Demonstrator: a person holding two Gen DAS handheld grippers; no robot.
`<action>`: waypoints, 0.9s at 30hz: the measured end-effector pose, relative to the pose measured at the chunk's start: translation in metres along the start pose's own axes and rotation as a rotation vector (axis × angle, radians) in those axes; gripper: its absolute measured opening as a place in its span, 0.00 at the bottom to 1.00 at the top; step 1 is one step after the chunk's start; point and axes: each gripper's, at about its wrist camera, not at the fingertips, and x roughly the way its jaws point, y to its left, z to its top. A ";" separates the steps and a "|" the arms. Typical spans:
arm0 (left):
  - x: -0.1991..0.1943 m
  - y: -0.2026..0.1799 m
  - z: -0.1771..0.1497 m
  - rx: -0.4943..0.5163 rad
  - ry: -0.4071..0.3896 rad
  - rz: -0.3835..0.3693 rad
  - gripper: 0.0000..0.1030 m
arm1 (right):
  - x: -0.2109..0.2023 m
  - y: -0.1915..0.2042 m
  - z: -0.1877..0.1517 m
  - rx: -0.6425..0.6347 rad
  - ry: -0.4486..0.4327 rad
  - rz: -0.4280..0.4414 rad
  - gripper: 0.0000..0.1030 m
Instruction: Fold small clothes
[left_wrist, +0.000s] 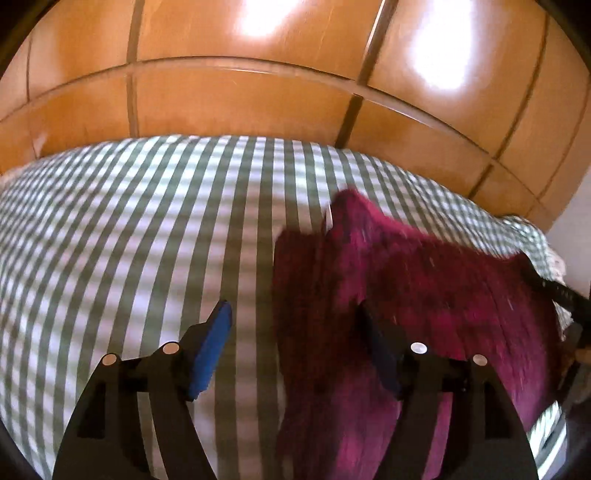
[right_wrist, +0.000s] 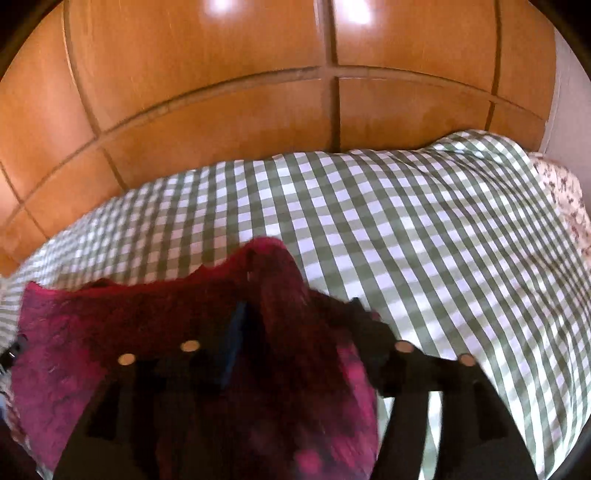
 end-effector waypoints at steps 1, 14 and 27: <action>-0.010 0.001 -0.011 0.003 -0.004 -0.024 0.67 | -0.012 -0.009 -0.009 0.010 0.002 0.030 0.65; -0.042 0.005 -0.105 -0.100 0.098 -0.279 0.26 | -0.074 -0.065 -0.139 0.163 0.109 0.206 0.43; -0.096 -0.008 -0.130 -0.046 0.101 -0.303 0.10 | -0.133 -0.061 -0.140 0.088 0.097 0.221 0.09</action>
